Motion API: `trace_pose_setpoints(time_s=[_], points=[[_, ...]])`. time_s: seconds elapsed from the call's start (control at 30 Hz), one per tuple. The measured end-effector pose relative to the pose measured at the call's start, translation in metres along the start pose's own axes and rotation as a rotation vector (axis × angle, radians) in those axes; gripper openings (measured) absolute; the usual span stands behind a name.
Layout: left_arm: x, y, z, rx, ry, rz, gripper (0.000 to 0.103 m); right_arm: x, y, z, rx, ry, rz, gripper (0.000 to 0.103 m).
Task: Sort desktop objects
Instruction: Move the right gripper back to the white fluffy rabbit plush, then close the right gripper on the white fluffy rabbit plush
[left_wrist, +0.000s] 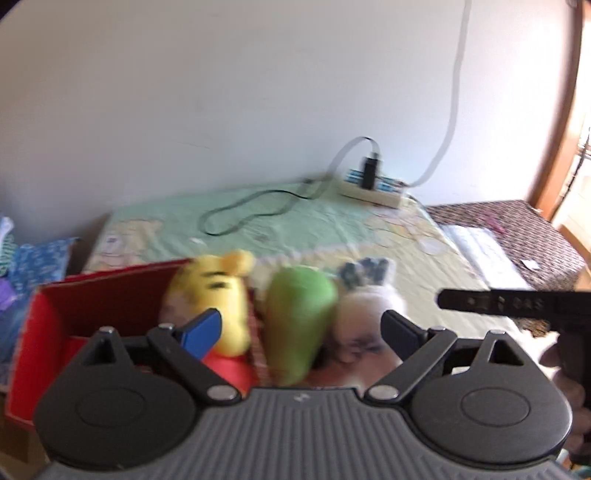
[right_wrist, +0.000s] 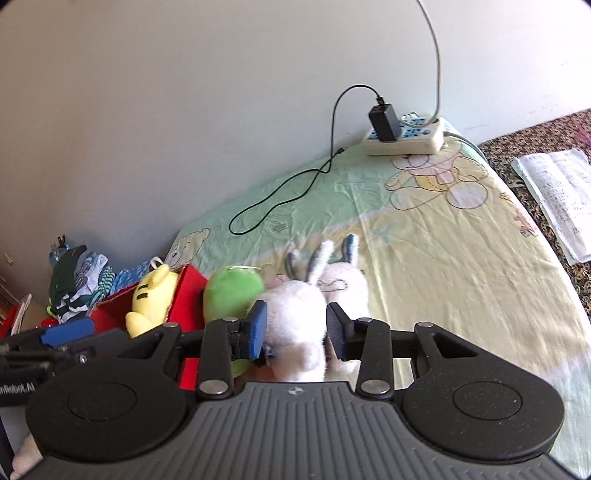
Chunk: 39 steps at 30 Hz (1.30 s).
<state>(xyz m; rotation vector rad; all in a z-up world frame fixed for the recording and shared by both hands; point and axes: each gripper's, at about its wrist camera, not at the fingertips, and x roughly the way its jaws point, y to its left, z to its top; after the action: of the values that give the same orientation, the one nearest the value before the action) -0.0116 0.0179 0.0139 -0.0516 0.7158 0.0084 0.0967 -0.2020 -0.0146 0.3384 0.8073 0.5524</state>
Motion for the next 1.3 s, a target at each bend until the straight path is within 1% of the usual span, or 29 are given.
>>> trace_pose_setpoints(time_s=[0.07, 0.13, 0.2, 0.3, 0.43, 0.47, 0.5, 0.63, 0.7, 0.77, 0.83, 0.87, 0.9, 0.93, 0.97, 1.0, 1.1, 1.3], points=[[0.012, -0.016, -0.007, 0.026, 0.016, -0.047, 0.094, -0.001, -0.011, -0.001, 0.016, 0.01, -0.001, 0.039], [0.026, -0.029, -0.012, 0.036, 0.045, -0.065, 0.094, 0.002, -0.022, 0.0, 0.023, 0.027, -0.003, 0.039], [0.042, -0.035, -0.018, 0.011, 0.085, -0.103, 0.094, 0.005, -0.028, -0.002, 0.034, 0.043, 0.003, 0.039], [0.063, -0.034, -0.025, -0.043, 0.129, -0.149, 0.094, 0.015, -0.034, 0.001, 0.053, 0.077, 0.065, 0.04], [0.083, -0.038, -0.033, -0.065, 0.143, -0.154, 0.094, 0.038, -0.027, 0.004, 0.02, 0.143, 0.119, 0.047], [0.086, -0.04, -0.033, -0.065, 0.144, -0.159, 0.094, 0.044, -0.024, 0.004, 0.006, 0.159, 0.125, 0.052], [0.09, -0.041, -0.034, -0.064, 0.146, -0.164, 0.094, 0.049, -0.021, 0.004, -0.007, 0.175, 0.134, 0.054], [0.104, -0.047, -0.036, -0.049, 0.15, -0.158, 0.094, 0.063, -0.011, 0.007, -0.06, 0.227, 0.176, 0.056], [0.11, -0.045, -0.034, -0.067, 0.16, -0.164, 0.088, 0.07, -0.008, 0.009, -0.087, 0.233, 0.167, 0.065], [0.119, -0.042, -0.033, -0.074, 0.178, -0.158, 0.084, 0.076, -0.007, 0.01, -0.098, 0.235, 0.149, 0.067], [0.128, -0.041, -0.033, -0.073, 0.196, -0.151, 0.081, 0.083, -0.009, 0.01, -0.087, 0.266, 0.168, 0.067], [0.131, -0.041, -0.033, -0.074, 0.204, -0.149, 0.074, 0.087, -0.01, 0.01, -0.083, 0.281, 0.174, 0.067], [0.133, -0.041, -0.033, -0.071, 0.213, -0.147, 0.067, 0.09, -0.01, 0.009, -0.082, 0.291, 0.178, 0.064], [0.135, -0.042, -0.032, -0.066, 0.22, -0.143, 0.066, 0.093, -0.011, 0.008, -0.081, 0.304, 0.192, 0.062], [0.138, -0.042, -0.032, -0.063, 0.224, -0.136, 0.062, 0.095, -0.011, 0.007, -0.075, 0.315, 0.204, 0.057], [0.139, -0.041, -0.032, -0.063, 0.227, -0.133, 0.059, 0.096, -0.012, 0.007, -0.068, 0.324, 0.209, 0.055], [0.14, -0.04, -0.032, -0.061, 0.232, -0.141, 0.057, 0.091, -0.015, 0.006, -0.064, 0.321, 0.215, 0.05], [0.12, -0.052, -0.03, -0.02, 0.205, -0.176, 0.055, 0.072, -0.026, 0.01, -0.017, 0.296, 0.233, 0.049]])
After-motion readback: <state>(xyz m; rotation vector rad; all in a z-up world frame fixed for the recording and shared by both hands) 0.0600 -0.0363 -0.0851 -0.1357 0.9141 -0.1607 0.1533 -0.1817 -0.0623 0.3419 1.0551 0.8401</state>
